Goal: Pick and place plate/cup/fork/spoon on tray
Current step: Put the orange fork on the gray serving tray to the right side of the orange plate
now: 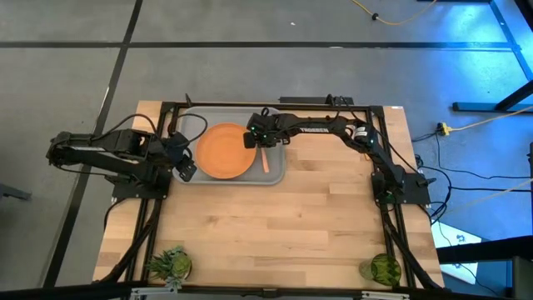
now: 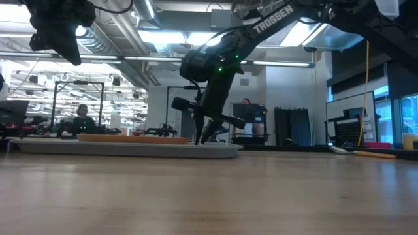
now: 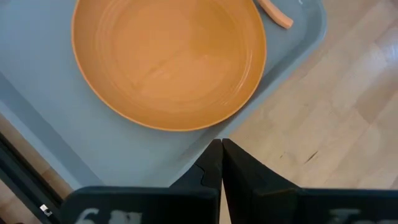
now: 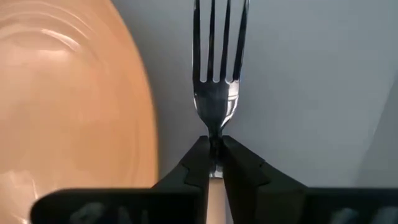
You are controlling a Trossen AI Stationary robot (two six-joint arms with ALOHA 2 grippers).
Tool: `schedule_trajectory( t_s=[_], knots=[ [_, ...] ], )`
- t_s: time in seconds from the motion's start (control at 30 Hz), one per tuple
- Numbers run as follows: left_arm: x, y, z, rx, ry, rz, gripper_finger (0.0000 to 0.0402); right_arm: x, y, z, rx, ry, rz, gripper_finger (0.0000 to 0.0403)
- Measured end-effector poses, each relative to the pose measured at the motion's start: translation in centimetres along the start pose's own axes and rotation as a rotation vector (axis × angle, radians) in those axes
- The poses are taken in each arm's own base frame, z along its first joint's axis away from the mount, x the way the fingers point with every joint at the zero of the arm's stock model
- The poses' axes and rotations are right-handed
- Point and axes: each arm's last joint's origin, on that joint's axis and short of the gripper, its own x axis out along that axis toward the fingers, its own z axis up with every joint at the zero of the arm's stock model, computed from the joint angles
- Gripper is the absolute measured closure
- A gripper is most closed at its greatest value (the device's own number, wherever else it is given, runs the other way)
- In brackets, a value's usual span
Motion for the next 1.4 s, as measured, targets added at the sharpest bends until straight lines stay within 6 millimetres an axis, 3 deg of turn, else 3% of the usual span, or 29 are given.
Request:
schedule_trajectory(
  t_s=[0.57, 0.87, 1.17, 1.4],
  knots=[
    [0.0, 0.0, 0.0, 0.000, 0.003, -0.002, 0.0401, 0.1, -0.1, 0.7, 0.013, -0.024, 0.011, 0.0352],
    [0.0, 0.0, 0.0, 0.000, 0.003, -0.002, 0.0401, 0.1, -0.2, 0.9, 0.027, -0.014, 0.025, 0.0366],
    [0.0, 0.2, -0.1, 0.006, 0.017, 0.015, 0.0401, 0.1, -0.3, 1.0, 0.014, -0.014, 0.023, 0.0323],
    [0.0, 0.2, -0.1, 0.006, 0.017, 0.015, 0.0401, -0.1, 0.0, 1.2, -0.016, -0.008, 0.045, 0.0319]
  ],
)
